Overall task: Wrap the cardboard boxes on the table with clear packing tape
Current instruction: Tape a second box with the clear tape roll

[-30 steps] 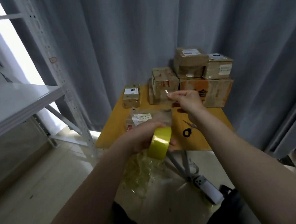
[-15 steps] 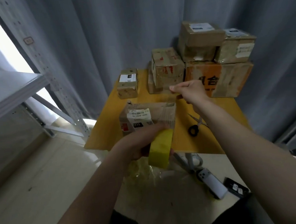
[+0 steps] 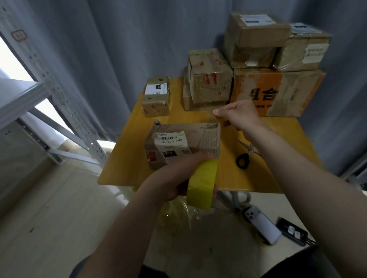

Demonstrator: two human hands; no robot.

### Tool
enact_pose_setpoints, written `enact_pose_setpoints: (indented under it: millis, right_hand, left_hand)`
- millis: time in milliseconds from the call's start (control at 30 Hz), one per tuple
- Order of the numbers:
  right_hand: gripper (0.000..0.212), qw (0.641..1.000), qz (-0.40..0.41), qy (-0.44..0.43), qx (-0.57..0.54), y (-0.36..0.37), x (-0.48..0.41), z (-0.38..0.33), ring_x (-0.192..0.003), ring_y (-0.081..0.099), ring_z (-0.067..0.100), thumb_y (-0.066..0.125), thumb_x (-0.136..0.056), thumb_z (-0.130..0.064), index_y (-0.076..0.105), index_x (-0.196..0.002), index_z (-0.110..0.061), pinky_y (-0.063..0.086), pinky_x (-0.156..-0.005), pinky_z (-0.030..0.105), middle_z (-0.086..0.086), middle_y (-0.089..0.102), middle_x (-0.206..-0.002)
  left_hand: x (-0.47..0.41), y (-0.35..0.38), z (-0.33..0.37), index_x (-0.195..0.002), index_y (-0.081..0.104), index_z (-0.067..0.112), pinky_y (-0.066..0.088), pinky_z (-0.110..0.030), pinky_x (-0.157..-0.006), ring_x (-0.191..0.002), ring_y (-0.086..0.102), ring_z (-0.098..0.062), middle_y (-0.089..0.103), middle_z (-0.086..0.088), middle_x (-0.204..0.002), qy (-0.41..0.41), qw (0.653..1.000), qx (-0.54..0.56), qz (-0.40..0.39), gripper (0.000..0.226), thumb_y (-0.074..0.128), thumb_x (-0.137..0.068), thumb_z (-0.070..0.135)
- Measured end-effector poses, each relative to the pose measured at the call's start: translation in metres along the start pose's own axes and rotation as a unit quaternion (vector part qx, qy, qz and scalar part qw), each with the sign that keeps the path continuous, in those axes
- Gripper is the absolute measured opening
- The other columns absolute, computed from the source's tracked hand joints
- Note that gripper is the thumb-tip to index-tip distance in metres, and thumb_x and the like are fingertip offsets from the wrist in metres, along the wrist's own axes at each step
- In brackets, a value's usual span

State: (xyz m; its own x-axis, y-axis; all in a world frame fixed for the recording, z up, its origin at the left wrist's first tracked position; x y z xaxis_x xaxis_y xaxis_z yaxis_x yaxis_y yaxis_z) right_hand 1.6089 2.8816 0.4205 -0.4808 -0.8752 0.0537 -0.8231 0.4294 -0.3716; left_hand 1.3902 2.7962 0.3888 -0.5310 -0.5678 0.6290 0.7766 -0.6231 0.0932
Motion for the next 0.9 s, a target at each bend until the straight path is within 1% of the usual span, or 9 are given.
enact_pose_setpoints:
  millis: [67, 233, 333, 433, 533, 600, 667, 800, 900]
  right_hand:
    - [0.017, 1.000, -0.014, 0.016, 0.005, 0.003, 0.000, 0.007, -0.071, 0.067, 0.010, 0.084, -0.085, -0.033, 0.080, -0.091, -0.017, 0.042, -0.054, 0.018, -0.013, 0.071, -0.091]
    - [0.020, 0.995, -0.069, 0.072, 0.014, 0.012, -0.001, 0.022, -0.066, 0.064, 0.014, 0.084, -0.085, -0.031, 0.078, -0.097, -0.016, 0.045, -0.056, 0.024, -0.007, 0.072, -0.091]
    - [0.021, 0.978, -0.147, 0.114, 0.096, 0.016, -0.003, 0.025, -0.056, 0.054, 0.010, 0.074, -0.093, -0.034, 0.078, -0.100, -0.015, 0.042, -0.050, 0.020, -0.003, 0.075, -0.088]
    - [0.033, 0.952, -0.200, 0.118, 0.199, 0.016, -0.002, 0.025, -0.053, 0.048, 0.008, 0.061, -0.099, -0.048, 0.069, -0.087, -0.018, 0.036, -0.052, 0.023, -0.004, 0.067, -0.076]
    - [0.038, 0.928, -0.157, 0.057, 0.333, 0.011, -0.003, 0.022, -0.071, 0.059, 0.016, 0.058, -0.101, -0.050, 0.061, -0.084, -0.016, 0.040, -0.058, 0.028, 0.005, 0.066, -0.087]
    - [0.039, 0.954, -0.092, -0.012, 0.286, 0.007, -0.001, 0.014, -0.085, 0.061, 0.016, 0.060, -0.100, -0.053, 0.067, -0.098, -0.015, 0.045, -0.068, 0.028, 0.003, 0.068, -0.099]
    - [0.034, 0.983, -0.052, -0.097, 0.149, 0.003, 0.011, -0.002, -0.089, 0.061, 0.002, 0.060, -0.100, -0.052, 0.073, -0.110, -0.022, 0.045, -0.074, 0.023, -0.010, 0.069, -0.104]
    - [0.024, 0.976, -0.185, -0.105, 0.045, 0.037, 0.032, 0.003, -0.092, 0.068, -0.003, 0.068, -0.097, -0.042, 0.077, -0.113, -0.026, 0.049, -0.072, 0.012, -0.016, 0.073, -0.103]
    - [0.021, 0.980, -0.178, -0.085, 0.039, 0.042, 0.026, 0.012, -0.078, 0.069, -0.008, 0.066, -0.100, -0.037, 0.079, -0.109, -0.023, 0.047, -0.061, 0.007, -0.017, 0.075, -0.088]
  left_hand:
    - [-0.004, -0.001, -0.002, -0.125, 0.060, 0.006, 0.061, -0.046, -0.085, -0.078, 0.075, -0.031, 0.076, -0.019, -0.089, 0.004, 1.000, -0.001, -0.003, 0.046, 0.064, -0.099, 0.044]
    - [-0.010, 0.000, -0.005, -0.120, 0.062, 0.008, 0.057, -0.050, -0.098, -0.081, 0.074, -0.030, 0.076, -0.016, -0.088, 0.008, 1.000, -0.016, -0.004, 0.045, 0.060, -0.101, 0.048]
    - [-0.012, 0.000, -0.007, -0.120, 0.062, 0.009, 0.057, -0.049, -0.096, -0.078, 0.074, -0.028, 0.076, -0.014, -0.086, 0.010, 1.000, -0.021, 0.002, 0.043, 0.058, -0.101, 0.048]
    - [-0.013, 0.000, -0.006, -0.114, 0.064, 0.012, 0.055, -0.054, -0.101, -0.078, 0.074, -0.027, 0.076, -0.011, -0.083, 0.016, 1.000, -0.020, 0.009, 0.036, 0.059, -0.101, 0.046]
    - [-0.013, 0.000, -0.006, -0.114, 0.063, 0.013, 0.055, -0.054, -0.101, -0.079, 0.074, -0.028, 0.077, -0.011, -0.083, 0.015, 1.000, -0.022, 0.008, 0.035, 0.060, -0.101, 0.044]
    - [-0.014, 0.000, -0.008, -0.113, 0.064, 0.011, 0.056, -0.052, -0.097, -0.077, 0.074, -0.030, 0.076, -0.013, -0.083, 0.007, 1.000, -0.020, -0.003, 0.036, 0.061, -0.100, 0.044]
    - [-0.016, 0.001, -0.009, -0.111, 0.064, 0.009, 0.057, -0.051, -0.093, -0.075, 0.073, -0.031, 0.075, -0.014, -0.083, 0.002, 1.000, -0.017, -0.011, 0.036, 0.060, -0.101, 0.043]
    - [-0.018, 0.001, -0.011, -0.117, 0.062, 0.010, 0.059, -0.045, -0.083, -0.073, 0.073, -0.032, 0.075, -0.014, -0.082, 0.001, 1.000, -0.006, -0.009, 0.037, 0.061, -0.100, 0.043]
    - [-0.020, 0.000, -0.011, -0.120, 0.060, 0.012, 0.060, -0.041, -0.078, -0.071, 0.074, -0.031, 0.076, -0.013, -0.081, 0.003, 1.000, 0.000, 0.000, 0.038, 0.061, -0.100, 0.044]
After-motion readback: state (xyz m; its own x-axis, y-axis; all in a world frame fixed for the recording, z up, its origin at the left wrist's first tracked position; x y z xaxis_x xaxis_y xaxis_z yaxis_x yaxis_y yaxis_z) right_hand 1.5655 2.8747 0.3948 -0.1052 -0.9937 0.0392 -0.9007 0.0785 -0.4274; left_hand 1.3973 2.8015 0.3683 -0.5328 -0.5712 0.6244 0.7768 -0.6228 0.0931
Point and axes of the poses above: each hand's wrist, its own x-axis away from the middle knuckle, its own y-axis out of the palm, z = x × y, the point moved 8 cm from there along -x, towards the middle knuckle
